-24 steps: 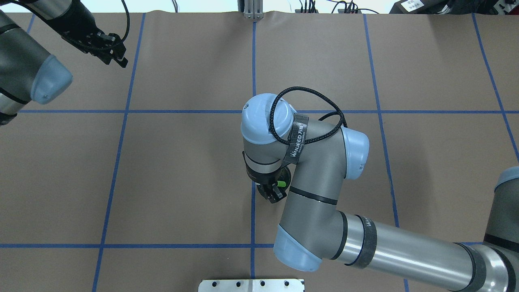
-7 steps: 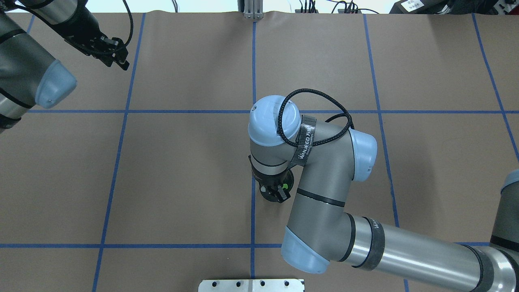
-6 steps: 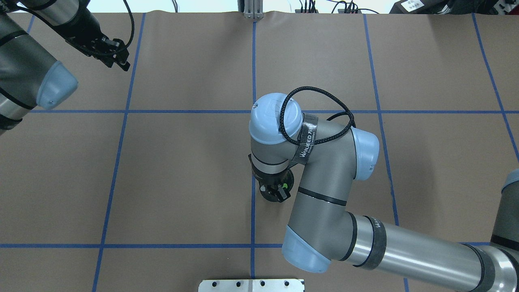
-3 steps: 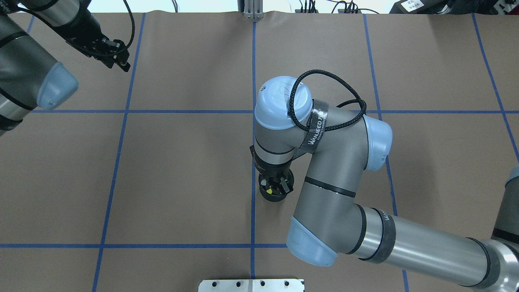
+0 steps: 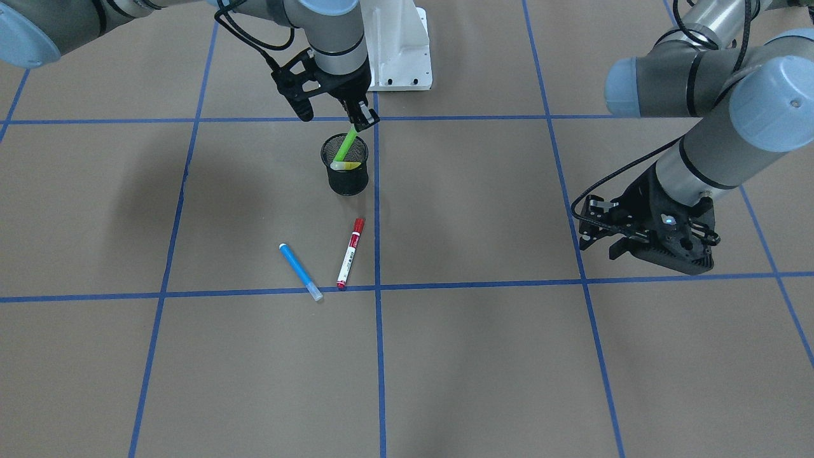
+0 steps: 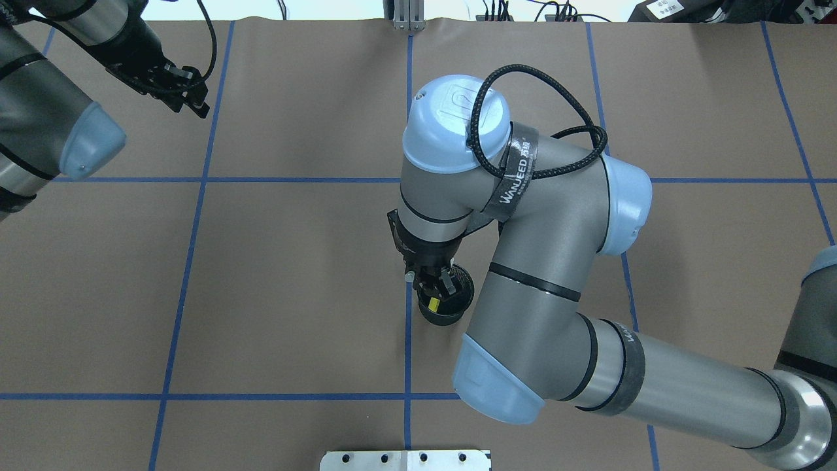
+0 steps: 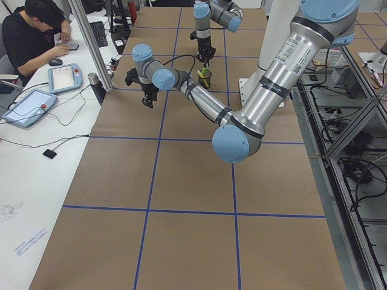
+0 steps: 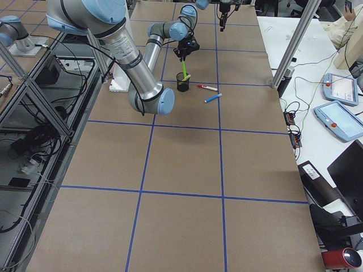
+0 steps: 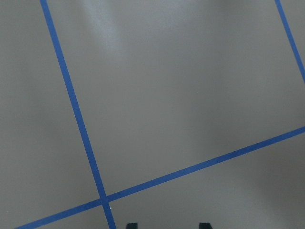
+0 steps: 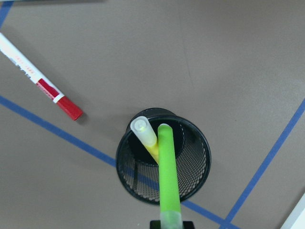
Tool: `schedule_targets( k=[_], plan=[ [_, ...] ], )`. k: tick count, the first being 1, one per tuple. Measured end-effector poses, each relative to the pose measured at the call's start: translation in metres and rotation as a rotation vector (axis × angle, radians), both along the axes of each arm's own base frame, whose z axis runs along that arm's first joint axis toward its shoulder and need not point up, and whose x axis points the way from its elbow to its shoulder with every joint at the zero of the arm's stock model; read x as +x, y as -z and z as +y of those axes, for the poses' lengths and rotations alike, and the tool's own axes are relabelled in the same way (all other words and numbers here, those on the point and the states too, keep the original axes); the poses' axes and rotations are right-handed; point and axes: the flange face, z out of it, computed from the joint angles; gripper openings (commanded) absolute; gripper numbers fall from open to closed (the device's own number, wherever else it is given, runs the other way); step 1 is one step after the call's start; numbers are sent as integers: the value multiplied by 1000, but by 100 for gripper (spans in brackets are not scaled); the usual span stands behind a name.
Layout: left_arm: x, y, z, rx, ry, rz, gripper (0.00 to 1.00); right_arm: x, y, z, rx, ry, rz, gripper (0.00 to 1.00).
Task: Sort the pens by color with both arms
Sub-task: 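Lift the green highlighter out of the cup with the right gripper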
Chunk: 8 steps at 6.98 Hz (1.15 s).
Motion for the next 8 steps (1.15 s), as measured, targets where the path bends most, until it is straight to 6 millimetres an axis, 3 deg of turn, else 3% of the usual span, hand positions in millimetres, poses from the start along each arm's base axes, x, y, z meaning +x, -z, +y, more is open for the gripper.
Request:
schedule_targets(
  k=[1,3,6,8],
  plan=[
    [5,-7,2,-9,-6,-8,53,6,18,-1,18,-1,-21,0],
    [14,-18,2,-22,-16,-20,53,14,37,-1,73,2,-48,0],
    [14,-30,7,-32,-19,-27,53,19,51,-20,447,56,6,0],
    [4,-38,22,-32,-23,-21,53,3,55,-41,641,112,58,0]
  ],
)
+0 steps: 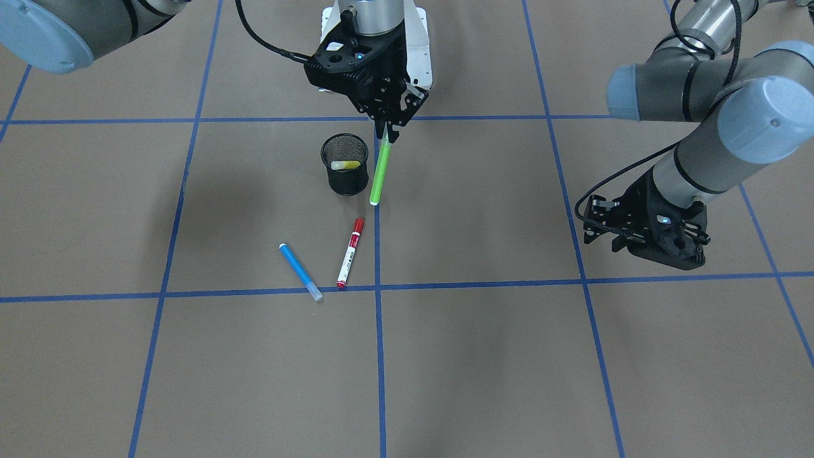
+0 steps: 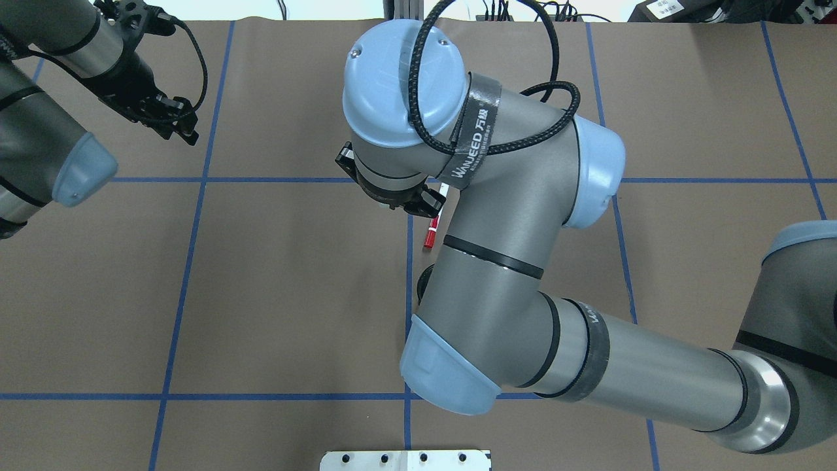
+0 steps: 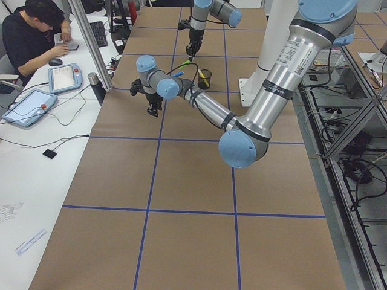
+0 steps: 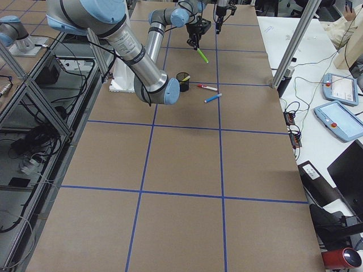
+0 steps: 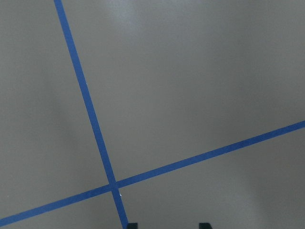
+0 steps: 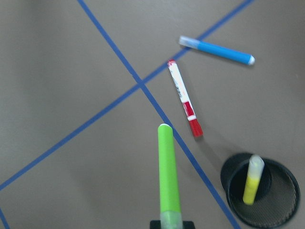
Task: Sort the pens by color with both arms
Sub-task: 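Lift the green highlighter out of the cup with the right gripper, then lay the green highlighter beside the red marker, open the right gripper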
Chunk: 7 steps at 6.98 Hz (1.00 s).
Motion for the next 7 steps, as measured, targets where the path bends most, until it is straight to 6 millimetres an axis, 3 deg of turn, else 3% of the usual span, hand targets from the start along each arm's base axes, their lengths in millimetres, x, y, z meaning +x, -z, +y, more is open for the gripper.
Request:
schedule_targets(
  k=[3,7],
  plan=[
    [-16,-13,26,-1,-1,4,53,-51,-24,-41,201,91,79,0],
    [-22,-23,34,-12,0,-1,53,-104,-64,-77,317,226,264,0]
  ],
)
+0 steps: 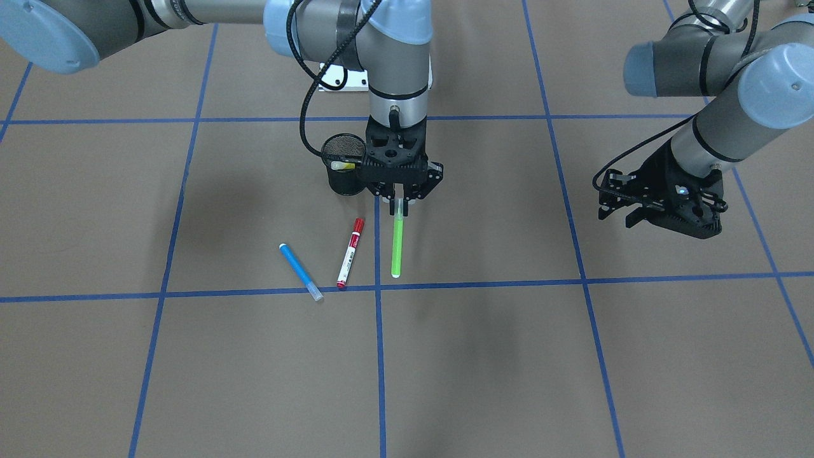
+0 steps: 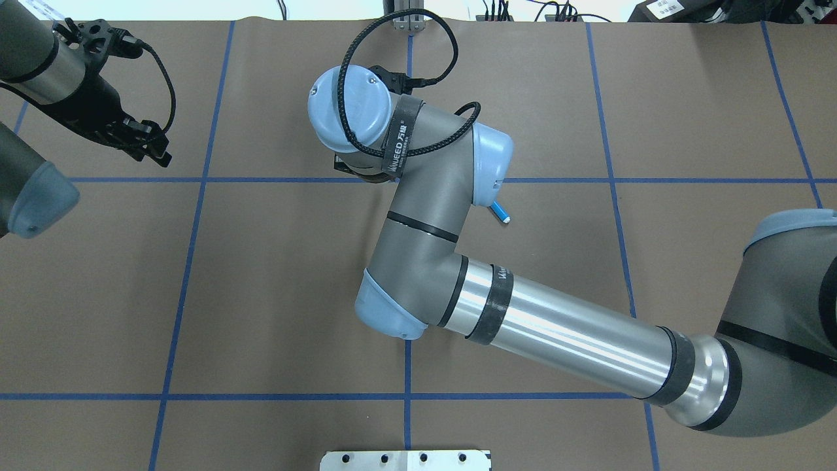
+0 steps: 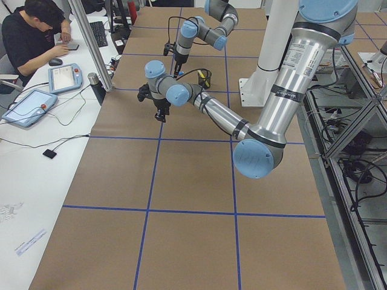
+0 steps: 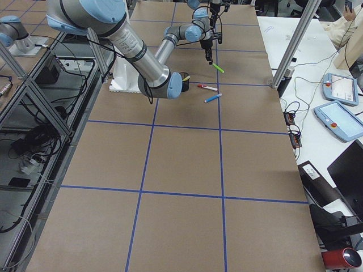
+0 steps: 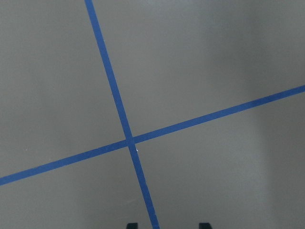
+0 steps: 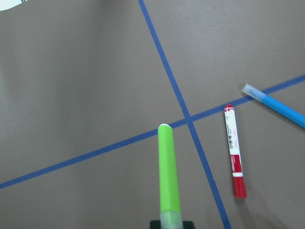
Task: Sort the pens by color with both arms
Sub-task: 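Lay the green highlighter beside the red marker, open the right gripper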
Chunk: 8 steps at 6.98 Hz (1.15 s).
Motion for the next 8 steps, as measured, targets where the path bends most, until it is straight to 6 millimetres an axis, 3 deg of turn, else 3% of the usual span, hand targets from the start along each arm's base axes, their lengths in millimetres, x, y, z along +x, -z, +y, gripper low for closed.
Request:
schedule_targets(
  k=[2,3,4,7,8],
  plan=[
    [1,-3,-1,-3,-1,-3,53,-21,-19,-1,26,43,74,0],
    [1,-3,-1,-3,-1,-4,53,-27,-24,0,36,57,95,9],
    [2,-3,-1,-3,-2,-4,53,-30,-25,1,38,58,101,32],
    [3,-4,-1,-5,-3,-6,53,-31,-20,2,39,56,98,88],
    [3,-4,-1,-5,-3,-6,53,-30,-19,2,39,57,97,90]
  ],
)
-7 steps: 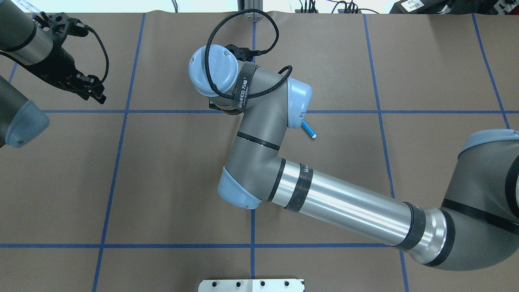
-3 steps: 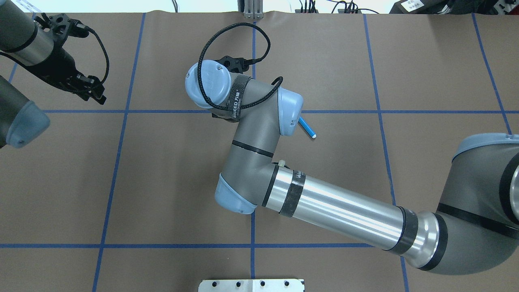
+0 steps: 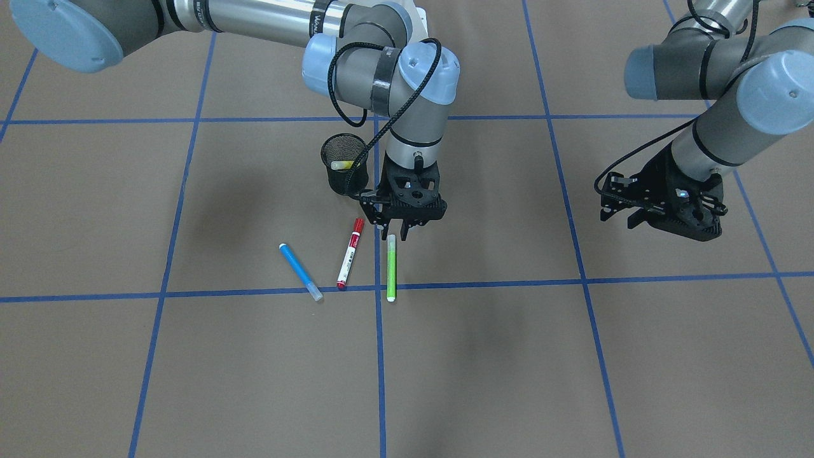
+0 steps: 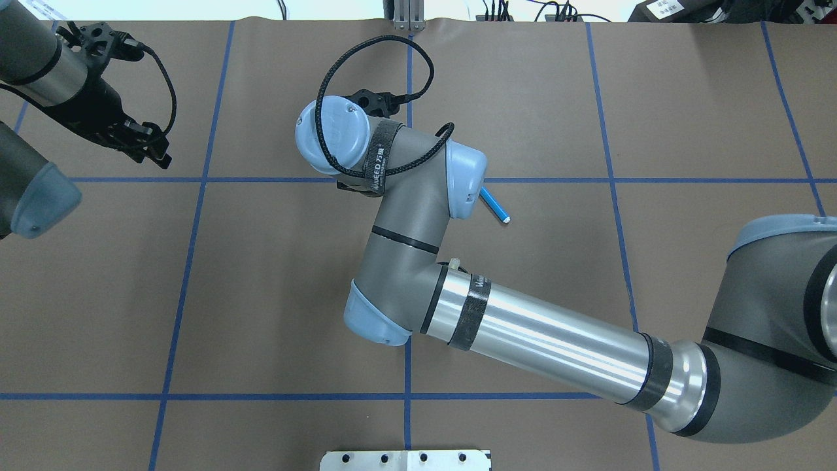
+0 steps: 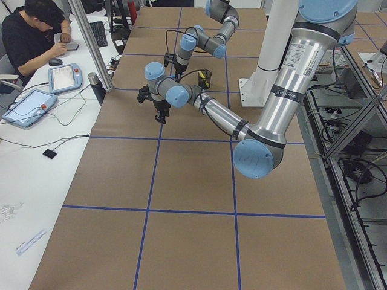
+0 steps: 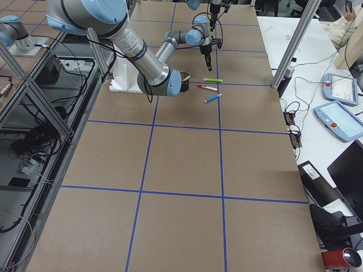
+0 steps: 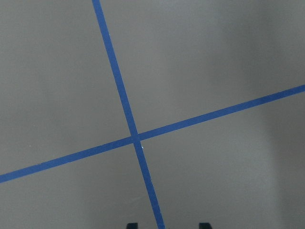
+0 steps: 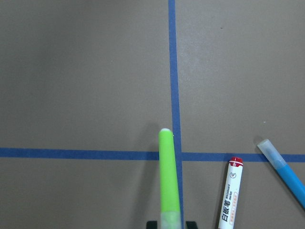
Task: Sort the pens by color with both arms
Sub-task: 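Lay the green highlighter beside the red marker, open the right gripper, then move the left gripper over the pen cup while the right arm withdraws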
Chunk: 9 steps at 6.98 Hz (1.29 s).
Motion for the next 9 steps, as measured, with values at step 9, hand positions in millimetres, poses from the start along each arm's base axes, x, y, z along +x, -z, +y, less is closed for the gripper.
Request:
schedule_targets(
  k=[9],
  plan=[
    [74,123,20,-157,56,141,51,245,-31,-41,-76,260,-60,86]
  ],
)
